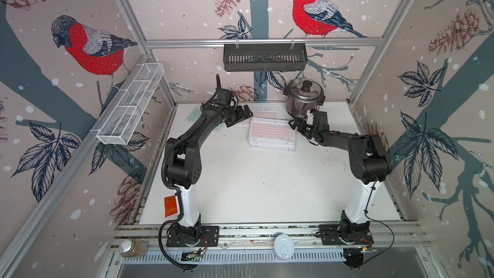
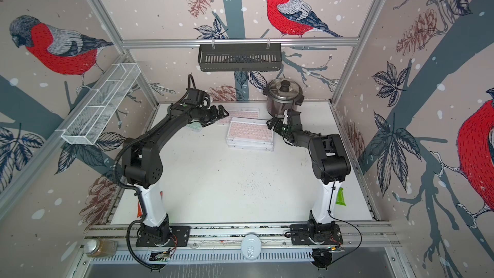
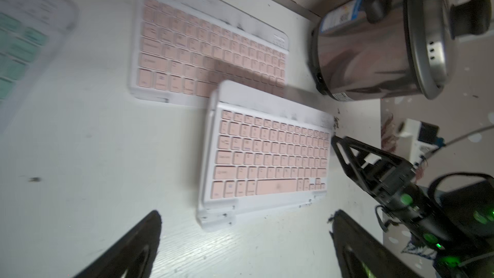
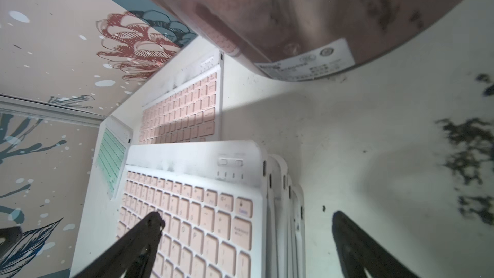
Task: Stack the numeric keypads
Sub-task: Place the numeric keypad at the numeric keypad, then move the numeric keypad to the center of the board.
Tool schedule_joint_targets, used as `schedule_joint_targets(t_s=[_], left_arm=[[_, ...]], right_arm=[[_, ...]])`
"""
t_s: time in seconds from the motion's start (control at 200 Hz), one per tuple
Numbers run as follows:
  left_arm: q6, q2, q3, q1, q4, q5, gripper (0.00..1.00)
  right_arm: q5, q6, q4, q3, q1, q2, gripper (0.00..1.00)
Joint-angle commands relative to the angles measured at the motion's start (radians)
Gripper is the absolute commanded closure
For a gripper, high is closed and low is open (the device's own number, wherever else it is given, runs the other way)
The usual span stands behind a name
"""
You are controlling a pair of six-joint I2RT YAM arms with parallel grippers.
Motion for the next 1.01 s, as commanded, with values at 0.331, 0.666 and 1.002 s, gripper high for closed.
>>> schedule_joint_targets(t_s=[0.331, 0.666, 1.002], left_arm=[[0.153, 0.205, 0.266, 0.261, -0.159, -0.339, 0.01], [0.221, 0.557, 0.691, 0.342, -0.184, -0.516, 0.01], [0.239, 0.761, 0.863, 0.441, -0.084, -0.356, 0.01]], right_arm=[[0.179, -0.135, -0.183, -0.058, 0.268, -0.284, 0.00], [0.173, -0.318, -0.292, 0.395, 0.571, 0.082, 0.00], [0.111, -0.327, -0.525, 1.077, 0.626, 0.554, 0.00]])
